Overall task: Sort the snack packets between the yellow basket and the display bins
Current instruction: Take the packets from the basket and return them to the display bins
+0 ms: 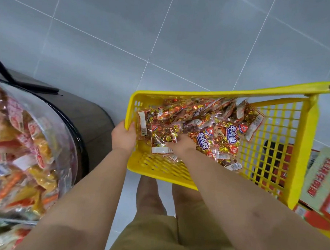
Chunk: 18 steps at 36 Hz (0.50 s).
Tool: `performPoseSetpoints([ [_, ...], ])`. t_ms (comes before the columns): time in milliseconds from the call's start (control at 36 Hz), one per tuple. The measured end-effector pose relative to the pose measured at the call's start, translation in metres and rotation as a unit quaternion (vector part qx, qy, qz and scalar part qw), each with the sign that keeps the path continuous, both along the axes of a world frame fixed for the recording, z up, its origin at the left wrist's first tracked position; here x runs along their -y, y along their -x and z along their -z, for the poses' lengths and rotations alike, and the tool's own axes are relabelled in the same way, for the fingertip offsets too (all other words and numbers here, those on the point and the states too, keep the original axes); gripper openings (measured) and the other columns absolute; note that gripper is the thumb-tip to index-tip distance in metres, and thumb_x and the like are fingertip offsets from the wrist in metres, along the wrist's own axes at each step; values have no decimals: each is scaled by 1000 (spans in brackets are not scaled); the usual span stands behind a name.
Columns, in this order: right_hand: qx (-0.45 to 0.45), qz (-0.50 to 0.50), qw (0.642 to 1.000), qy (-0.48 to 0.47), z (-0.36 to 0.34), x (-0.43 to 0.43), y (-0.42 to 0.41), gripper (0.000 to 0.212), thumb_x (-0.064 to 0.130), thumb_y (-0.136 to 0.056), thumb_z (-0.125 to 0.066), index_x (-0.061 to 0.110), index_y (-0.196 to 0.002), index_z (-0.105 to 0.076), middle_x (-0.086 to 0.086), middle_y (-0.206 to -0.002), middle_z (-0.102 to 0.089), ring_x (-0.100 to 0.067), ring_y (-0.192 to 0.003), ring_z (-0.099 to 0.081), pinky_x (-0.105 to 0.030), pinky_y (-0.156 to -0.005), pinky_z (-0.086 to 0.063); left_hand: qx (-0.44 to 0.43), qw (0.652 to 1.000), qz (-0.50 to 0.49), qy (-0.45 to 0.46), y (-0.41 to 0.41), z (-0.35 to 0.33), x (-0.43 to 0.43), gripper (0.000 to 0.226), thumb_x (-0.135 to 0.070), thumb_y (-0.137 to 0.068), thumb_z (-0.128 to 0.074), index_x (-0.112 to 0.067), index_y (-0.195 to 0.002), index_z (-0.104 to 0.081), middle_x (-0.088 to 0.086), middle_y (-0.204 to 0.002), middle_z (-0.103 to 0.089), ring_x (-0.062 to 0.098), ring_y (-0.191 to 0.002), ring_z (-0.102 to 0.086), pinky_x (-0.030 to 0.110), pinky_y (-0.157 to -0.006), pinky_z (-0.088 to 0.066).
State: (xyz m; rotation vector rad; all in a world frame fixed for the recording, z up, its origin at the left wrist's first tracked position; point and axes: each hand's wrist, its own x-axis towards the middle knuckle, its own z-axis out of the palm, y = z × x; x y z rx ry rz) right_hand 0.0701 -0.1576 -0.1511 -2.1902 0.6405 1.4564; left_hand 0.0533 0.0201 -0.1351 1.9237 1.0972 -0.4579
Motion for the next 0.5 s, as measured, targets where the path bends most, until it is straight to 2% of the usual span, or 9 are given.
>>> performPoseSetpoints([
  [56, 27, 23, 999, -35, -12, 6, 1, 31, 40, -84, -66, 15, -79, -48, 2, -76, -50, -19, -77, -49, -29, -60, -38, -10, 1000, 1, 6, -2, -2, 0, 17, -24, -97, -50, -12, -93, -61, 8, -92, -61, 24, -84, -54, 30, -76, -40],
  [111, 30, 89, 992, -79, -25, 15, 4, 37, 36, -82, -69, 18, -68, -40, 1, -71, -47, -17, -71, -50, -29, -57, -41, -17, 1000, 7, 10, -3, -6, -1, 21, -24, -97, -50, -8, -103, -62, 12, -98, -64, 29, -91, -58, 31, -79, -42],
  [167, 13, 158, 978, -134, -42, 28, 7, 36, 35, -79, -72, 17, -70, -42, -6, -78, -50, -22, -81, -57, -43, -76, -52, -5, 1000, 3, 3, -2, -11, 0, 26, -24, -95, -54, -6, -113, -59, 12, -109, -63, 30, -103, -58, 33, -87, -44],
  [222, -11, 197, 963, -181, -58, 43, 10, 32, 38, -76, -73, 15, -79, -51, -16, -96, -59, -25, -98, -59, -53, -96, -45, 42, 998, -3, -55, 0, -21, 4, 36, -25, -90, -62, -2, -117, -56, 15, -116, -58, 29, -112, -52, 39, -97, -42],
  [278, -18, 251, 944, -215, -72, 55, 13, 38, 35, -77, -74, 9, -99, -57, -16, -118, -58, -23, -110, -57, -51, -102, -41, 124, 986, 2, -108, 3, -36, 12, 32, -24, -86, -68, -3, -106, -57, 10, -105, -54, 25, -106, -48, 35, -94, -39],
  [306, -15, 278, 932, -230, -76, 61, 14, 37, 31, -78, -74, 11, -104, -57, -14, -117, -59, -24, -112, -57, -47, -102, -42, 155, 984, 10, -92, 4, -43, 19, 24, -24, -85, -69, -9, -99, -56, 3, -97, -51, 19, -98, -49, 29, -89, -39],
  [389, 9, 293, 918, -268, -83, 68, 17, 17, 21, -79, -74, 23, -79, -57, -5, -89, -60, -19, -94, -57, -37, -84, -42, 94, 982, 7, 162, 0, -62, 43, 14, -34, -85, -68, -27, -90, -57, -9, -90, -60, 0, -86, -57, 14, -76, -44],
  [444, 28, 276, 920, -276, -85, 69, 18, 24, 17, -79, -73, 25, -73, -51, -2, -85, -54, -13, -82, -53, -29, -74, -39, -23, 940, -38, 340, -3, -65, 57, 24, -39, -78, -71, -27, -97, -62, -3, -102, -69, 12, -100, -64, 30, -87, -51],
  [500, 44, 266, 921, -280, -88, 69, 16, 24, 18, -82, -71, 26, -69, -52, 7, -72, -52, -3, -66, -49, -16, -61, -39, -71, 914, -67, 395, -3, -61, 63, 32, -28, -77, -76, -22, -105, -63, 3, -106, -72, 23, -104, -65, 42, -92, -52],
])
